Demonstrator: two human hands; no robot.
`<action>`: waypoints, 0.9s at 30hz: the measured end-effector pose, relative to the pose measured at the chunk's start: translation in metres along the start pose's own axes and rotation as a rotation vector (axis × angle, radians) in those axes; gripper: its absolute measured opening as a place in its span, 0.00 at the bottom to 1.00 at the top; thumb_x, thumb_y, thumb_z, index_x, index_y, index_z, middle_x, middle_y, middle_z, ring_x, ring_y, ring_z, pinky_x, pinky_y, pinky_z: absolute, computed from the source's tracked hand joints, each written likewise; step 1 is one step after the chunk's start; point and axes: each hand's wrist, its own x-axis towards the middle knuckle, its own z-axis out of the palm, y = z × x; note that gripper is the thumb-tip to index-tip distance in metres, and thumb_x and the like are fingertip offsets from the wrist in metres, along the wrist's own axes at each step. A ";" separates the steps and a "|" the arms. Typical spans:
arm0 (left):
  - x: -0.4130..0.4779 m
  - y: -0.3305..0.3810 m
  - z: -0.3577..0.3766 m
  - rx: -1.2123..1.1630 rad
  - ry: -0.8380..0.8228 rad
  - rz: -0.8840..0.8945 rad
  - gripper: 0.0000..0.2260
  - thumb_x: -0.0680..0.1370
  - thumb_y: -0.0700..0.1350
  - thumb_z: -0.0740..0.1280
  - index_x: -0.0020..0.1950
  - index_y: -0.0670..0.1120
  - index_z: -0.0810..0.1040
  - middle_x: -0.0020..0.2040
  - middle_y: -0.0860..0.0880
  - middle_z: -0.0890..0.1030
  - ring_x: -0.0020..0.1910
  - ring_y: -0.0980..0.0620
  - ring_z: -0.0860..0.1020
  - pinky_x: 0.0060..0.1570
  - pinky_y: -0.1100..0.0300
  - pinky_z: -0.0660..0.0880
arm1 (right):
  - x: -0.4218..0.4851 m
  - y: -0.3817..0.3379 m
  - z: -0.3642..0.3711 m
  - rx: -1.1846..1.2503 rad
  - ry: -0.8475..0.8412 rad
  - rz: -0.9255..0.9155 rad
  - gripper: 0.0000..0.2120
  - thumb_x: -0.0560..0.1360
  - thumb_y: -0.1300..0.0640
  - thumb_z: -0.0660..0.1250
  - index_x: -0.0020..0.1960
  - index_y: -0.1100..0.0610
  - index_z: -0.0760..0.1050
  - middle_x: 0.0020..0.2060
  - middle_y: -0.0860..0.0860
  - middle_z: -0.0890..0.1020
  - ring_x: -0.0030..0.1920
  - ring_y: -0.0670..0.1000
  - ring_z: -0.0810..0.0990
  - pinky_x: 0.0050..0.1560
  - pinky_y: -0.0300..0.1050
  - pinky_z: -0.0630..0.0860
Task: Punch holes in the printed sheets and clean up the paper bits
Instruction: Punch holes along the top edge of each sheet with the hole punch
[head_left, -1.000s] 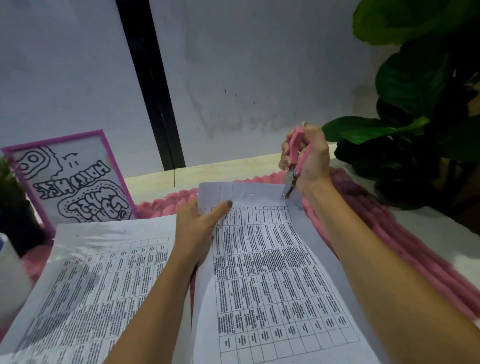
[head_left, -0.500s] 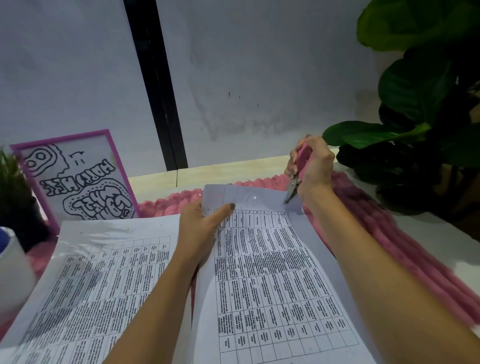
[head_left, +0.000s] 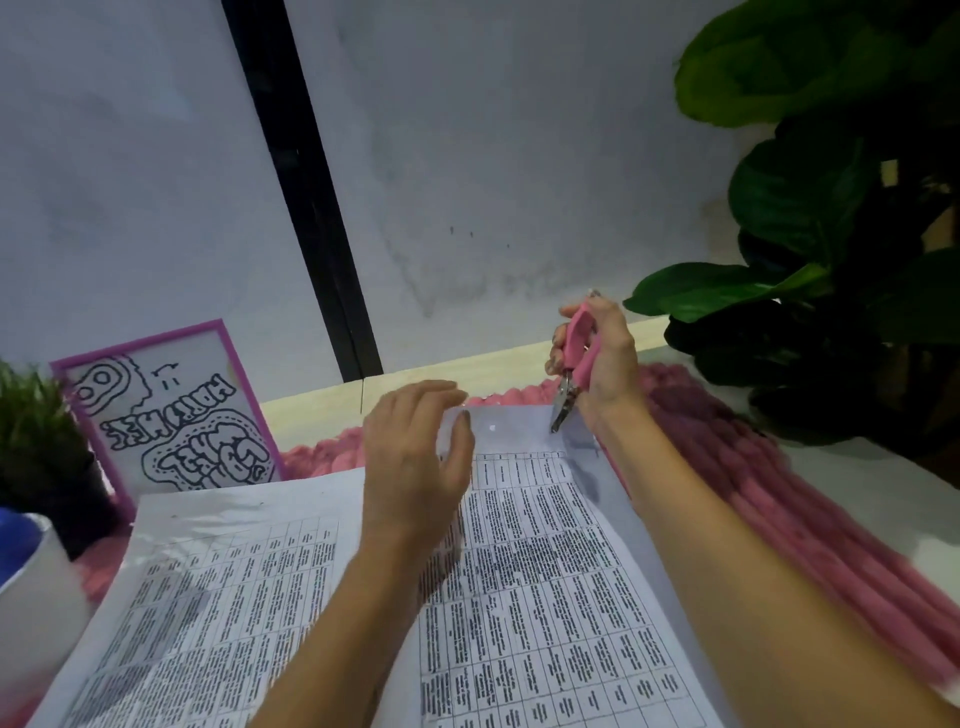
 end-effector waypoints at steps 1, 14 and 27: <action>0.006 0.004 0.006 0.048 -0.083 0.076 0.11 0.77 0.46 0.62 0.55 0.45 0.79 0.53 0.48 0.81 0.54 0.49 0.77 0.59 0.50 0.71 | -0.001 0.000 0.001 0.000 -0.007 -0.004 0.13 0.77 0.48 0.62 0.45 0.59 0.74 0.30 0.54 0.75 0.25 0.51 0.71 0.31 0.43 0.70; 0.043 0.012 0.063 0.136 -0.643 -0.005 0.10 0.80 0.55 0.63 0.50 0.51 0.79 0.39 0.53 0.81 0.39 0.51 0.76 0.62 0.52 0.61 | -0.002 0.001 0.004 0.034 -0.018 -0.003 0.13 0.69 0.51 0.65 0.47 0.60 0.73 0.29 0.52 0.74 0.25 0.51 0.68 0.28 0.42 0.67; 0.053 -0.002 0.043 -0.063 -0.587 -0.085 0.09 0.78 0.50 0.68 0.50 0.45 0.82 0.43 0.53 0.81 0.41 0.53 0.76 0.46 0.60 0.66 | 0.012 -0.025 -0.029 -0.414 -0.143 0.028 0.24 0.74 0.48 0.72 0.68 0.46 0.71 0.47 0.50 0.76 0.35 0.46 0.72 0.31 0.36 0.69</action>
